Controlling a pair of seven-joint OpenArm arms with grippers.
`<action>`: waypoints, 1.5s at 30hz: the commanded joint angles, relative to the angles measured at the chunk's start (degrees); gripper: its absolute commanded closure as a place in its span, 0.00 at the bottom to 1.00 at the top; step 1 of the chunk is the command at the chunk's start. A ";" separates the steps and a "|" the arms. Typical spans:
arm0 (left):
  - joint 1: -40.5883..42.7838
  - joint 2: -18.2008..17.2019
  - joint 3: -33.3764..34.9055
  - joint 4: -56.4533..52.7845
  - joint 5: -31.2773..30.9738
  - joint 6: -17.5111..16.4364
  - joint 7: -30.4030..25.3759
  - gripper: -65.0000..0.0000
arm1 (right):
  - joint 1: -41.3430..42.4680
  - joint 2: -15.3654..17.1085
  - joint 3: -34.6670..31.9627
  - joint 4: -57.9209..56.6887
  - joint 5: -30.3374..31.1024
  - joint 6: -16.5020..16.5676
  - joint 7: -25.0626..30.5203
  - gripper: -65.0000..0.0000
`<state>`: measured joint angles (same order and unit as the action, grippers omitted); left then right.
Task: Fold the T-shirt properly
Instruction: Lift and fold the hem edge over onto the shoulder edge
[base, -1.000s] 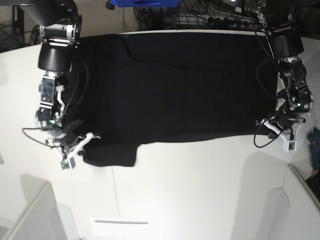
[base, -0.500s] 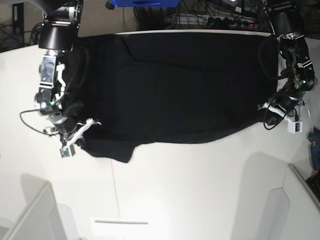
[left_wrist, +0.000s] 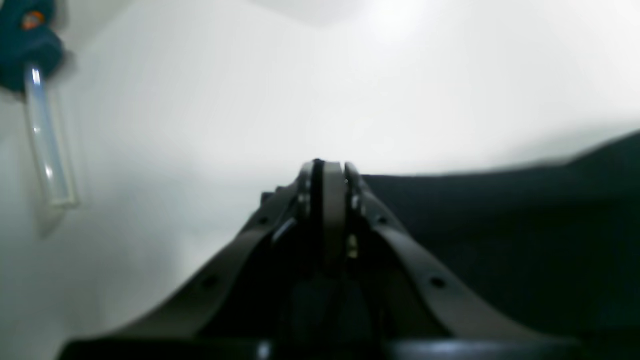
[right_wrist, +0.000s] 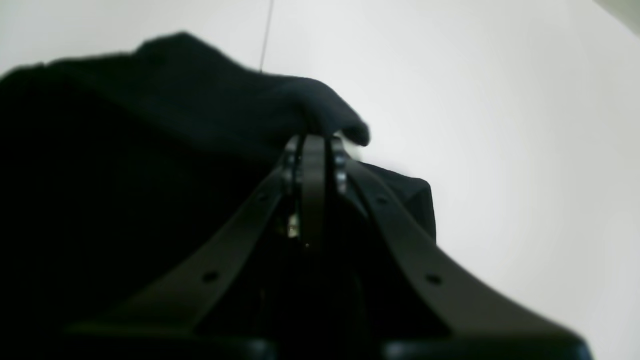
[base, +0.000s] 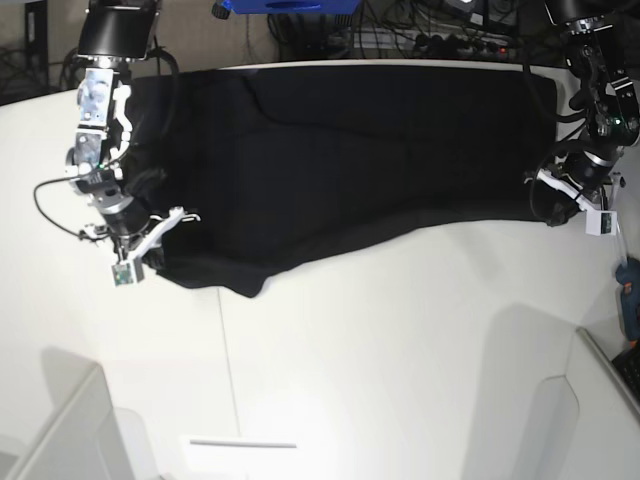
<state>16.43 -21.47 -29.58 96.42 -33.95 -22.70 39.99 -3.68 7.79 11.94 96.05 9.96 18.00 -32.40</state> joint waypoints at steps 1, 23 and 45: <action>0.50 -1.16 -0.53 1.12 -0.73 -0.82 -1.35 1.00 | 0.91 -0.19 1.11 1.40 -0.07 -0.20 1.06 1.00; 7.71 -1.16 -0.53 6.57 -0.73 -0.91 -1.35 1.00 | -9.46 -2.47 5.86 15.55 -0.07 -0.20 -8.08 1.00; 12.54 -1.43 -0.61 9.64 -0.73 -0.91 -1.35 1.00 | -16.23 -6.08 9.99 18.81 -0.07 0.15 -8.08 1.00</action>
<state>28.77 -22.09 -29.58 105.12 -34.13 -23.42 39.88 -20.36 1.39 21.54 113.65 9.67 18.02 -42.00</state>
